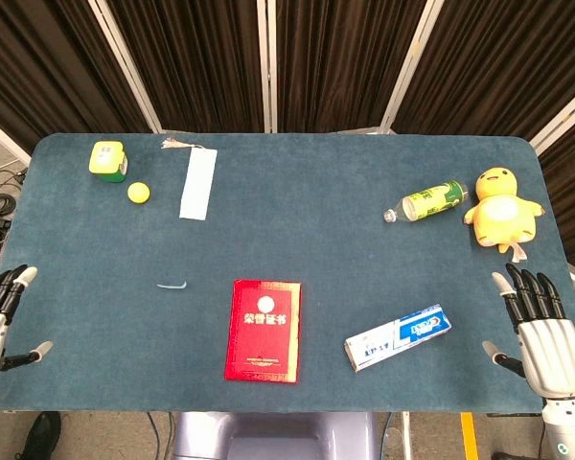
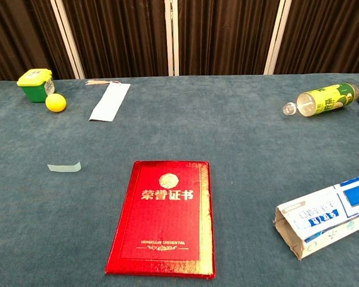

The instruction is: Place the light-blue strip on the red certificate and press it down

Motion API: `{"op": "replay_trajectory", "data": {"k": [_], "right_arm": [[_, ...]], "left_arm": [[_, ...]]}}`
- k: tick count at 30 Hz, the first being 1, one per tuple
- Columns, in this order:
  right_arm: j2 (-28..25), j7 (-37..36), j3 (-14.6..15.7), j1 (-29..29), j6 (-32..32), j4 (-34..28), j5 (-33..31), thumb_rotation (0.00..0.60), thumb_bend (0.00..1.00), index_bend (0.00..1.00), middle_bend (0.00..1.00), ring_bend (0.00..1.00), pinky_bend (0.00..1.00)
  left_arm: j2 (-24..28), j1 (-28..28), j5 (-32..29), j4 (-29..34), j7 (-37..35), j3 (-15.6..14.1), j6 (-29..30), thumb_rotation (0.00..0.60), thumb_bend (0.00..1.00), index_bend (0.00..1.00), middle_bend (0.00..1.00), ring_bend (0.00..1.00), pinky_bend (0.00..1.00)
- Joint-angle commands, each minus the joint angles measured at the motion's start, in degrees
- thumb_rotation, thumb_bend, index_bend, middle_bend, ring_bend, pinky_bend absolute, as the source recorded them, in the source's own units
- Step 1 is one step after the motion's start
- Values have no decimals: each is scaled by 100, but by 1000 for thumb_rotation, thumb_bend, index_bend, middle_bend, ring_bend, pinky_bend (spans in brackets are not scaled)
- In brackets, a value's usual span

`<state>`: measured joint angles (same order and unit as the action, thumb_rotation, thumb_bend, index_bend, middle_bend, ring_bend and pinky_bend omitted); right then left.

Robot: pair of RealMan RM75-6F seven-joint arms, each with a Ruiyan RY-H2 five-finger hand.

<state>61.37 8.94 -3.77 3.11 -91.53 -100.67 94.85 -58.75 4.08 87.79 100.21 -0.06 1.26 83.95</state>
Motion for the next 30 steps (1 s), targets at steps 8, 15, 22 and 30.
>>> {"op": "replay_trajectory", "data": {"k": [8,15,22,30], "right_arm": [[81,121,-120,86,119,94,-220,600,0,0,0,0,0],[146,282,-186,128,256,149,-481,600,0,0,0,0,0],[180,405,-234,158,342,149,-676,600,0,0,0,0,0],[205,436,-249,180,401,192,-784,600,0,0,0,0,0]], "left_arm": [[-900,1385,-1024,-811,280,628,-1969,600,24,94,0,0,0],[-1742,2108,-1682,-1471,987,834,-2805,600,195,344,0,0,0],[-2324,2440,-1874,-1984,1093,821,-3085,600,296,415,0,0,0],[-2665,2660,-2084,-2360,1215,778,-3317,600,345,427,0,0,0]]}}
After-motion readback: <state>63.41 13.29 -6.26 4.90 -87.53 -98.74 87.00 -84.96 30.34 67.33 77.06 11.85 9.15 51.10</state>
